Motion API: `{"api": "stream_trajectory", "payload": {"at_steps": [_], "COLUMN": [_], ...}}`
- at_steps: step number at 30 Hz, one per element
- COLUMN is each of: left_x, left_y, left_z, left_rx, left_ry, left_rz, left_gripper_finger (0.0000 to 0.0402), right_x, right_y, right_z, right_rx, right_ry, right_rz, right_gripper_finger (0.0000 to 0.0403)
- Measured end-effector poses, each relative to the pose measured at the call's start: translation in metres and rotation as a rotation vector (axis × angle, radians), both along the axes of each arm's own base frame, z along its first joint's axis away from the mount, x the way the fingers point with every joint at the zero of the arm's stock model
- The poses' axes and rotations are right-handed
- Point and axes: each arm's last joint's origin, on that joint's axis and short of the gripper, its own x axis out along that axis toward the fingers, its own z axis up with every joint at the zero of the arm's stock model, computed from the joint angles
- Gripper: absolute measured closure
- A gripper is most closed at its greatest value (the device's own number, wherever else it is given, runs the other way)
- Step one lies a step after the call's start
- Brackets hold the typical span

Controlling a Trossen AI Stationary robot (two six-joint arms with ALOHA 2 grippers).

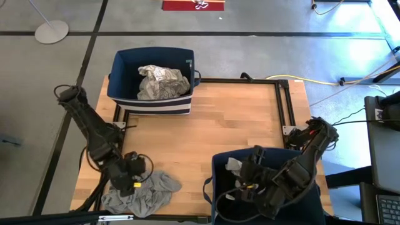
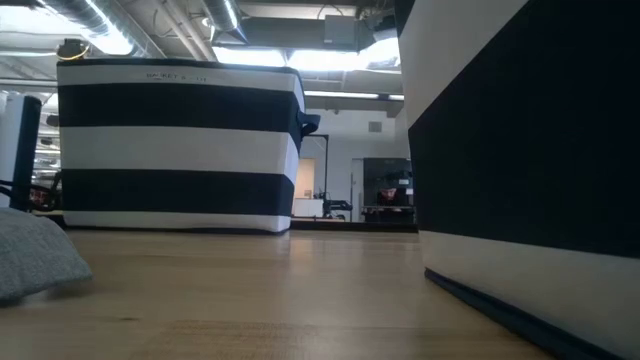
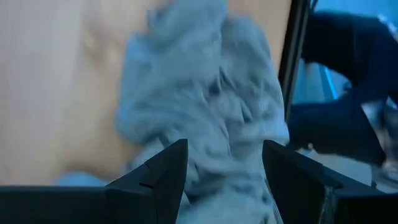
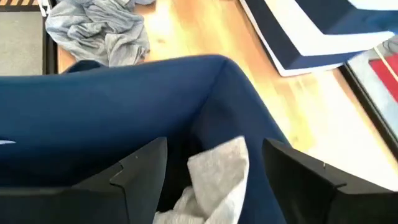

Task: Sort clothes
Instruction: Put the gray shirt into the bottom blue laundry organizer

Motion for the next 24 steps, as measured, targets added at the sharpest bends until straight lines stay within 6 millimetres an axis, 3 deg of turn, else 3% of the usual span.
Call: {"api": "stream_trajectory", "payload": {"at_steps": [10, 17, 24], "left_x": [-0.032, -0.029, -0.023], "left_y": [-0.038, -0.062, -0.07], "left_z": [-0.023, -0.057, -0.089], "left_rx": [0.024, 0.117, 0.252], "left_ry": [0.106, 0.097, 0.096], "left_rz": [0.029, 0.073, 0.115], "left_gripper_finger": [0.0204, 0.0204, 0.0204], "right_x": [0.025, 0.034, 0.034], "right_y": [-0.019, -0.03, -0.029], "right_z": [0.003, 0.003, 0.003], "right_rx": [-0.048, -0.05, -0.047], "right_ry": [-0.013, -0.011, -0.007], "right_rz": [0.021, -0.001, 0.004], "right_gripper_finger": [0.0139, 0.0139, 0.0139]}}
